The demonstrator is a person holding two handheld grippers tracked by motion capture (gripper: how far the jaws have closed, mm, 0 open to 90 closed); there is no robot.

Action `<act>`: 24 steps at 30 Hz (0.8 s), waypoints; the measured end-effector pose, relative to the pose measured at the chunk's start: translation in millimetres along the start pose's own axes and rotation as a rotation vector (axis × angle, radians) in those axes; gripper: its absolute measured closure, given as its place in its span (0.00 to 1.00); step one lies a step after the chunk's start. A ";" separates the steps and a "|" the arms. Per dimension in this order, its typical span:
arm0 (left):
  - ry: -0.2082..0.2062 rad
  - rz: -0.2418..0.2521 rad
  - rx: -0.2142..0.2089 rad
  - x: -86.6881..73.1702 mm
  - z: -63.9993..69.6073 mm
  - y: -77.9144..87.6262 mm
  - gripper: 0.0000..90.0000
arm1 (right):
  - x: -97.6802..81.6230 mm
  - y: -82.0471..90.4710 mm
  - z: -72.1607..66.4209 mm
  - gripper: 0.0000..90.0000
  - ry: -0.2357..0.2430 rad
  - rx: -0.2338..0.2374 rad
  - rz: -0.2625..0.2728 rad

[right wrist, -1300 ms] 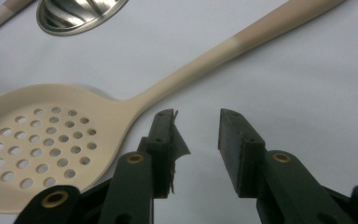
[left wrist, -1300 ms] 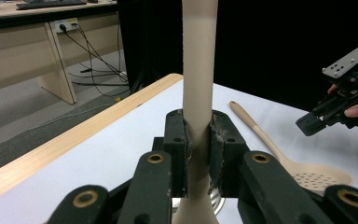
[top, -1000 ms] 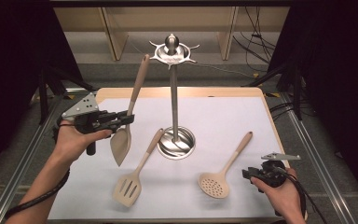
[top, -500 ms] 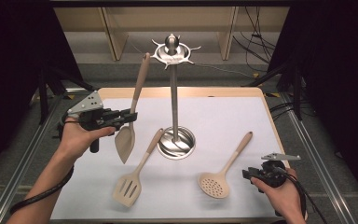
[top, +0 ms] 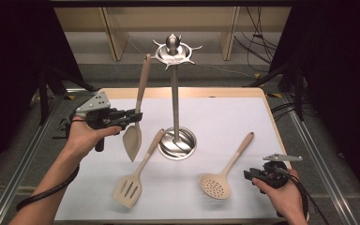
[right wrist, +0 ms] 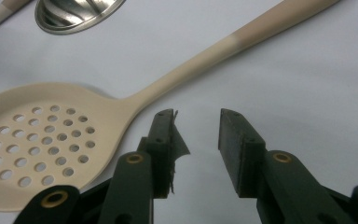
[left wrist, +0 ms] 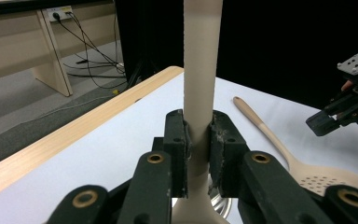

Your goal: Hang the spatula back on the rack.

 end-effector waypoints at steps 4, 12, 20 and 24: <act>-0.002 0.000 0.003 0.2 -1.5 -2.9 0.86 | -0.1 -0.4 -0.3 0.74 0.001 0.008 0.000; 0.001 -0.012 0.007 0.9 -3.5 -8.9 0.86 | -0.1 -0.4 0.2 0.73 0.000 -0.004 -0.002; 0.013 -0.028 0.013 2.8 -5.7 -16.6 0.85 | 0.3 -0.4 4.1 0.72 0.040 0.006 0.010; 0.031 -0.020 0.015 2.4 -7.4 -19.6 0.85 | 0.0 -0.4 5.0 0.72 0.045 0.008 0.014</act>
Point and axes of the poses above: each handheld gripper's, and its own axes: y roughly backward along the jaws, x roughly out of its top, z roughly to its right, the point moved 3 cm from there along -y, roughly forward along the jaws, and after that the axes turned 1 degree about z, right-handed, at the moved point
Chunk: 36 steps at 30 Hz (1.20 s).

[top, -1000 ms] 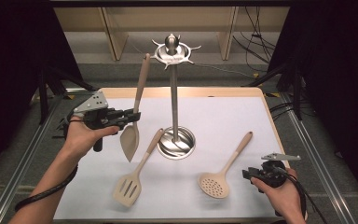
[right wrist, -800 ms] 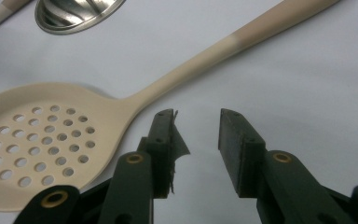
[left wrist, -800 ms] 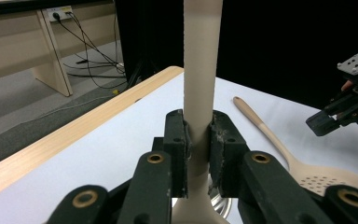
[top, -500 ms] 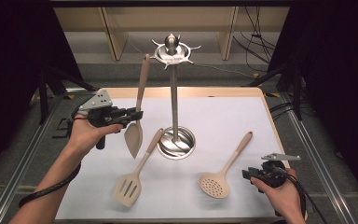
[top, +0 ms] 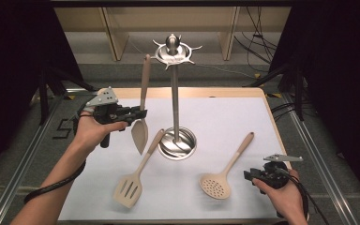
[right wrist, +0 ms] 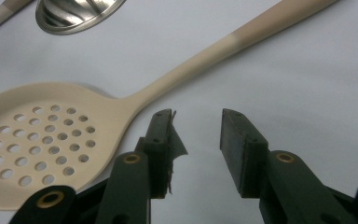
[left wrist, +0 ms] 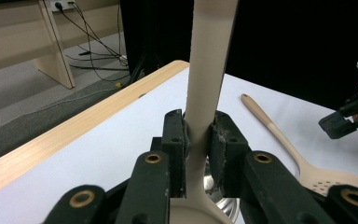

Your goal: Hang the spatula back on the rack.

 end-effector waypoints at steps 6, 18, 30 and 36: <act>0.015 0.004 0.010 -0.7 0.7 -0.1 0.83 | -0.3 2.1 -1.2 0.71 -0.024 -0.014 -0.014; 0.016 0.064 0.063 3.1 -1.7 30.7 0.86 | 1.3 1.4 0.8 0.71 -0.011 -0.017 0.002; 0.066 0.196 0.190 27.1 0.6 49.8 0.97 | 0.0 1.5 3.6 0.77 -0.014 -0.016 0.013; 0.071 0.246 0.228 35.3 3.2 51.4 0.99 | -0.7 5.9 3.3 0.78 -0.019 -0.030 0.022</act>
Point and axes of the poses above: each handheld gripper's, and its own axes: y roughly backward along the jaws, x roughly out of its top, z roughly to its right, the point moved 3 cm from there along -y, roughly forward along the jaws, and after that the axes turned 1 degree about z, right-handed, at the moved point
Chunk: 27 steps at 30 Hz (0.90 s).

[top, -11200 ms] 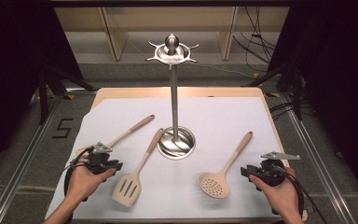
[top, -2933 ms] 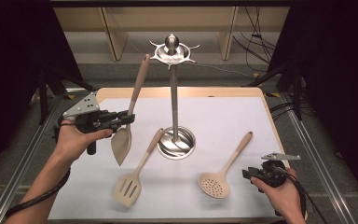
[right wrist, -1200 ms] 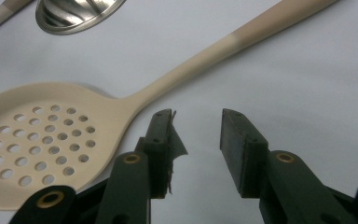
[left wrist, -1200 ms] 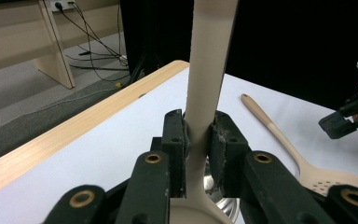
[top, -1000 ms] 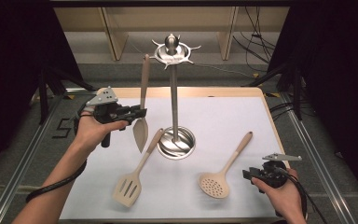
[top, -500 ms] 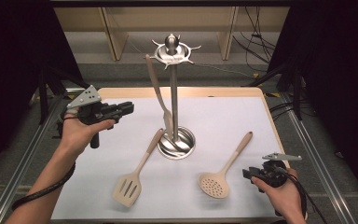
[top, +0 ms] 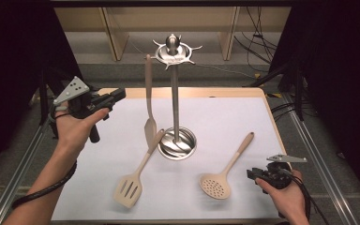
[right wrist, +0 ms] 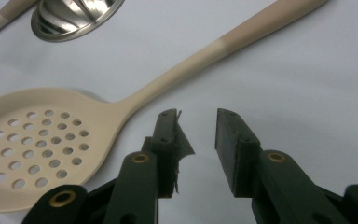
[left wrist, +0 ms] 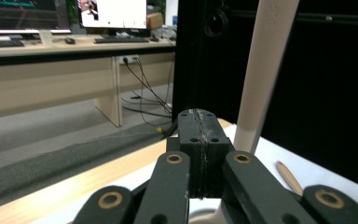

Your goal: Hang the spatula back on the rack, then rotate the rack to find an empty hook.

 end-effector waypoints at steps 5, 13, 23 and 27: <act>0.011 0.019 0.000 6.3 6.1 -3.6 0.99 | 1.6 1.7 -1.1 0.80 0.031 -0.019 0.018; 0.033 0.049 -0.013 18.0 17.5 -11.4 0.99 | 3.7 -1.1 -1.5 0.81 0.048 0.001 0.027; 0.029 0.067 -0.020 34.6 19.8 -13.5 0.99 | 7.0 -1.5 -0.5 0.81 0.046 -0.004 0.019; 0.036 0.088 -0.033 42.2 23.6 -17.6 0.99 | 6.9 -3.6 1.5 0.83 0.057 0.006 0.026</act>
Point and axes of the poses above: each handheld gripper's, and its own axes: y roughly backward along the jaws, x roughly out of its top, z roughly to its right, the point moved 3 cm from there along -y, roughly forward along the jaws, and after that the axes turned 1 degree about z, right-handed, at the moved point
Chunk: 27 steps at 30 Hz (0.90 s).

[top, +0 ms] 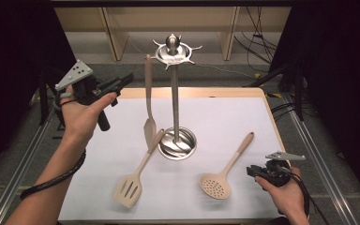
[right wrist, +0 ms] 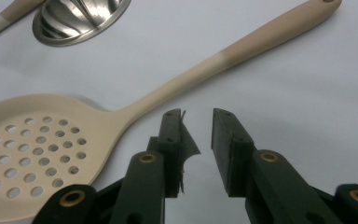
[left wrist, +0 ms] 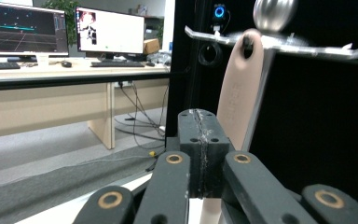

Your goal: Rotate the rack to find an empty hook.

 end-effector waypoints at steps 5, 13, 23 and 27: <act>-0.009 0.020 -0.033 9.5 8.8 -2.5 0.99 | -0.6 -0.6 0.3 0.87 -0.004 0.002 0.007; -0.029 0.030 -0.069 23.2 18.4 -6.8 0.99 | -3.7 3.8 1.6 0.89 -0.003 -0.033 -0.006; -0.051 0.020 -0.090 28.4 28.7 -13.3 0.99 | -4.7 5.2 0.7 0.89 -0.011 -0.041 -0.003; -0.060 0.018 -0.080 31.8 27.3 -18.0 0.99 | -5.5 5.7 -2.2 0.89 -0.047 -0.042 -0.012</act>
Point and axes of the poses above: each handheld gripper's, and its own axes: y roughly backward along the jaws, x roughly out of its top, z roughly to its right, the point moved 3 cm from there along -y, roughly forward along the jaws, and after that the axes turned 1 degree about z, right-handed, at the moved point
